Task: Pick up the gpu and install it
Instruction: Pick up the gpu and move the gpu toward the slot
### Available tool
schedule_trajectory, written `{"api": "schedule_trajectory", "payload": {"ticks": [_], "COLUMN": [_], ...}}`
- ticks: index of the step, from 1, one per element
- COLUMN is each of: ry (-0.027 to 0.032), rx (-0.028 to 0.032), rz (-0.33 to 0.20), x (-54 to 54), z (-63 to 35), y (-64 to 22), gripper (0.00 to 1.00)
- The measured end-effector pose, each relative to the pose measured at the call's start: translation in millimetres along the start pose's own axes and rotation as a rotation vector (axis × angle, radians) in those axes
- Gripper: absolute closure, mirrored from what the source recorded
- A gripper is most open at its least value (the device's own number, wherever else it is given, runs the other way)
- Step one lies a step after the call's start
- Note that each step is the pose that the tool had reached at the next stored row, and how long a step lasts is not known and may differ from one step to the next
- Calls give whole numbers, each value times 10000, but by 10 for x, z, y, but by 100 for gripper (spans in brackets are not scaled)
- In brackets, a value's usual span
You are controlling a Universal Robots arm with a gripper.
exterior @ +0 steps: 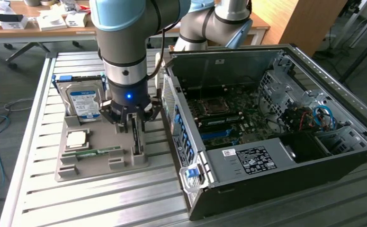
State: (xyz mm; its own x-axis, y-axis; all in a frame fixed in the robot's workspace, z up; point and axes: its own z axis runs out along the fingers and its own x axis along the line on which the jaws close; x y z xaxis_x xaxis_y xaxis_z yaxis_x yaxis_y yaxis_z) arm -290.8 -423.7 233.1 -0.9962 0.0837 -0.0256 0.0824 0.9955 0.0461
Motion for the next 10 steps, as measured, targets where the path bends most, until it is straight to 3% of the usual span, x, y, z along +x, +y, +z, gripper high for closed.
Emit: {"api": "schedule_trajectory", "payload": {"ticks": [5, 6, 10], "ry": [0, 0, 0], "rx": [0, 0, 0], "rz": [0, 0, 0], "x": [0, 0, 0], "z": [0, 0, 0], "y": [0, 0, 0], "gripper": [54, 61, 61]}}
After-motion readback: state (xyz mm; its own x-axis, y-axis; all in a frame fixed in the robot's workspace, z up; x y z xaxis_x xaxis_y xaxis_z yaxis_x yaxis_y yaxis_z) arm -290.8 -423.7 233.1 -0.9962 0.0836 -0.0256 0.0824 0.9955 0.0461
